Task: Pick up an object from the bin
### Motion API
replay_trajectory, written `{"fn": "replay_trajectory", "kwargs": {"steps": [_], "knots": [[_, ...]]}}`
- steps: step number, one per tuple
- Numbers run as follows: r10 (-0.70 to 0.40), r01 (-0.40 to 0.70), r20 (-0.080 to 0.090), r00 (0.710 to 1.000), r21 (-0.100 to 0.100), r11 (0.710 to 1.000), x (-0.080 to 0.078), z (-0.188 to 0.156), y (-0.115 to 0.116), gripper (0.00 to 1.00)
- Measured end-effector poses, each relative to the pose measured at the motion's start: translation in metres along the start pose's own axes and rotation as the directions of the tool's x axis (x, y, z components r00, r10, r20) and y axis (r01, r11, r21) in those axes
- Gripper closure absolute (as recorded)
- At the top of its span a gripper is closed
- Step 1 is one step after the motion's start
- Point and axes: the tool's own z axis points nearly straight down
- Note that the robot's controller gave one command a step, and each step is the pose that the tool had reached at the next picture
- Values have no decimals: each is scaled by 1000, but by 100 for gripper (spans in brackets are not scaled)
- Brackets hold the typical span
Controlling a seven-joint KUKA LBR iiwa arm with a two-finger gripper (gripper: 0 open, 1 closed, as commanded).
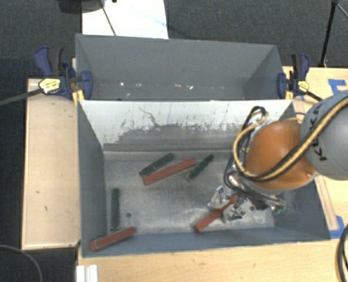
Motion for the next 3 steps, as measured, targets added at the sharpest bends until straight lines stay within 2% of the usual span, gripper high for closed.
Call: {"fn": "replay_trajectory", "kwargs": {"steps": [2, 3], "knots": [[2, -2, -11, 1000, -8, 1000, 1, -21, 1, 100], [3, -3, -11, 1000, -7, 1000, 0, -31, 0, 100]]}}
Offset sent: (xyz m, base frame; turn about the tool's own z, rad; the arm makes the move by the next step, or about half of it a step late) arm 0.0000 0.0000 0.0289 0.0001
